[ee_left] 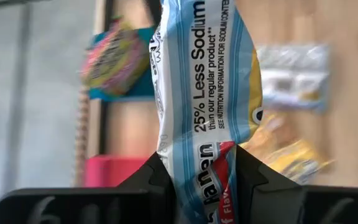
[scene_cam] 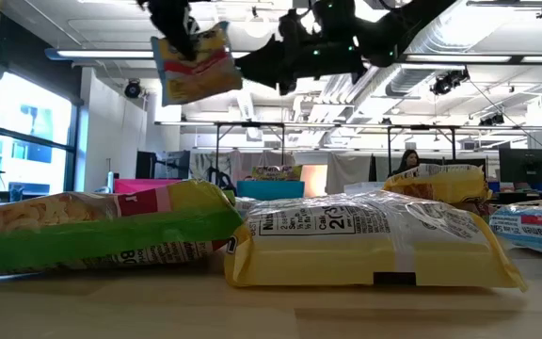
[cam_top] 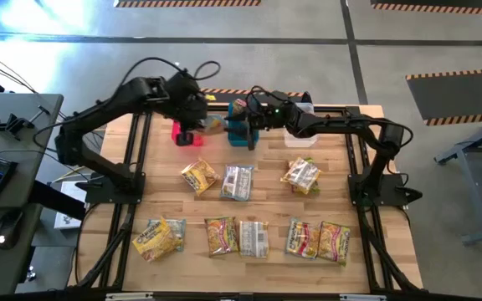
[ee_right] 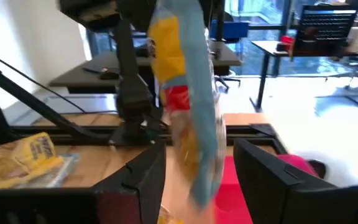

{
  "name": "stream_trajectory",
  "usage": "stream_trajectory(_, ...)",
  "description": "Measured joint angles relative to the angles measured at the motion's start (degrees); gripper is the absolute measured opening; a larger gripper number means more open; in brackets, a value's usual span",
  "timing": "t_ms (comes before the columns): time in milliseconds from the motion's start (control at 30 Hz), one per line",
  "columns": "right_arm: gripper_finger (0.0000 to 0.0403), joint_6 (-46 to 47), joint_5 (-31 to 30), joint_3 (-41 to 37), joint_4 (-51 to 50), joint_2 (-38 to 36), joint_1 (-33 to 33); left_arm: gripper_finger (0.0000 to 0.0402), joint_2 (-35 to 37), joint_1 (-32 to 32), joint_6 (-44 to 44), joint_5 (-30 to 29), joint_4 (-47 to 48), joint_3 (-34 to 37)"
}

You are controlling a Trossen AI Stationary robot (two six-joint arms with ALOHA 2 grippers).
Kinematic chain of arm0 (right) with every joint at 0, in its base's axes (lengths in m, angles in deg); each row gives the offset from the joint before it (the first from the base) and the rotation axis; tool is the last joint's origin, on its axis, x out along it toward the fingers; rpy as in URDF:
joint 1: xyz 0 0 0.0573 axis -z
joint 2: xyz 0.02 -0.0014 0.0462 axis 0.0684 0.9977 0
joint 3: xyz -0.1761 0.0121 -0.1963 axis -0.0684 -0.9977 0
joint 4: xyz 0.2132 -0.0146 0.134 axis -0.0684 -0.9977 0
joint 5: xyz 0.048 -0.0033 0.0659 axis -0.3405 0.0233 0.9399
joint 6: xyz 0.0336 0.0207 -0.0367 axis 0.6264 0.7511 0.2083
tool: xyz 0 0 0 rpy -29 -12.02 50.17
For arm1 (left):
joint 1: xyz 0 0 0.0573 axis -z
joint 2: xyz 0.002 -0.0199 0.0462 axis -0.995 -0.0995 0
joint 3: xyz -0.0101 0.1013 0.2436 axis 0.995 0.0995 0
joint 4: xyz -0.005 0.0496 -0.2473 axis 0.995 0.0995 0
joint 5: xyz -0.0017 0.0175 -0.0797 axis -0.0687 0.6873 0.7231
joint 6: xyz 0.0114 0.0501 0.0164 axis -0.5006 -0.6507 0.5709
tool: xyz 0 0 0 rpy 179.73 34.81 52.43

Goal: Sort Maruchan noodles
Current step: Put the top blue noodle pack into the red bin

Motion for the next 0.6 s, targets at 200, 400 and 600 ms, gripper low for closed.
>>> stream_trajectory(200,0.016,-4.97,-1.15,0.04,-12.03,-5.31,2.46,0.0067,2.51,-8.08,-13.48,-3.32,-2.09,7.67)
stream_trajectory(400,0.0108,-10.87,-6.0,0.02,-21.33,-8.79,2.72,0.0067,0.56,-20.93,-29.84,-1.52,-15.06,15.88)
stream_trajectory(600,0.0045,-11.72,-6.06,0.0,-22.24,-9.47,2.61,0.0067,-6.04,-26.98,-36.02,3.68,-19.67,16.6)
